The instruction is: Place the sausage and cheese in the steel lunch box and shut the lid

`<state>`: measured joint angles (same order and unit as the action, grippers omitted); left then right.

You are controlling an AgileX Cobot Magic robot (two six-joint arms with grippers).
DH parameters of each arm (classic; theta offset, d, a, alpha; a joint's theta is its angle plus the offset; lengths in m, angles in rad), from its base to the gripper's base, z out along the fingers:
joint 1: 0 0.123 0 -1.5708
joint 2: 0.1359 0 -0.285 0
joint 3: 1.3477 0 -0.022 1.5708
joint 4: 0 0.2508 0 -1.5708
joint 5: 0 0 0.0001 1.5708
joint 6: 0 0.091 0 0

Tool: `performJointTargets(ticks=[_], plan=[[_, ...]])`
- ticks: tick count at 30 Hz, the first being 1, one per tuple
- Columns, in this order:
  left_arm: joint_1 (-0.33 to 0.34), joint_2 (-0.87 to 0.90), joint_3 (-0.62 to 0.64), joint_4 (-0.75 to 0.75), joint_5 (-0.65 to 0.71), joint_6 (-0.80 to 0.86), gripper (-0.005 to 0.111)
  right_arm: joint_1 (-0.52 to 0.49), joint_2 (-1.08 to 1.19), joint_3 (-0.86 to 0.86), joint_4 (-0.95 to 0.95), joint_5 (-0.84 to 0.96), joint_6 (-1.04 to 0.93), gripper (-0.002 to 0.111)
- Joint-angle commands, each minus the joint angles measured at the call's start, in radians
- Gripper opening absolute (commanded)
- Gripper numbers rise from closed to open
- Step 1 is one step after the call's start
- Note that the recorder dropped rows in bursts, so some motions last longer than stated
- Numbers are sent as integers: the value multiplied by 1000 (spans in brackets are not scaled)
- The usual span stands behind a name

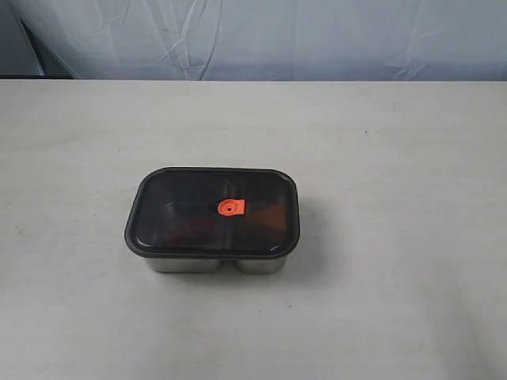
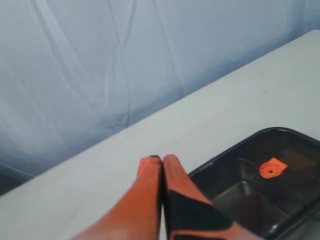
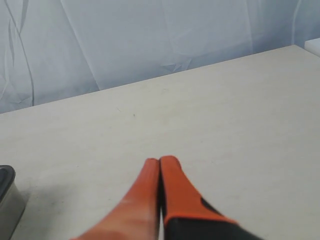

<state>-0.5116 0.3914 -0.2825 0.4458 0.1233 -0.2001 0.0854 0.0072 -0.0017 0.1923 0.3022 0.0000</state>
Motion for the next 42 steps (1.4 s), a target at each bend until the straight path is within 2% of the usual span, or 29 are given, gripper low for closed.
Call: performJointTargets(ticks=[1,7,9,11,13,19,24,28,31,33,42], plan=[[113,-64,78,87,-91,-2,0,-4,-7,2,0,-10,0,0],[280,-108,113,92,-140,-5,0,-4,-7,2,0,-10,0,0],[319,-108,151,140,-240,-9,0,-4,-7,2,0,-10,0,0],[345,-119,211,192,-297,-119,0,-4,-7,2,0,-10,0,0],[375,-139,259,288,-267,-369,0,-4,-7,2,0,-10,0,0],[480,-231,273,642,-232,-850,0,-4,-7,2,0,-10,0,0],[514,-285,277,863,-232,-1072,0,-4,-7,2,0,-10,0,0],[519,-312,277,859,-218,-1101,0,-4,-7,2,0,-10,0,0],[519,-316,277,775,-187,-1098,0,-4,-7,2,0,-10,0,0],[519,-316,277,641,-151,-1037,0,-4,-7,2,0,-10,0,0],[519,-337,279,-382,-73,36,0,-4,-7,2,0,-10,0,0]])
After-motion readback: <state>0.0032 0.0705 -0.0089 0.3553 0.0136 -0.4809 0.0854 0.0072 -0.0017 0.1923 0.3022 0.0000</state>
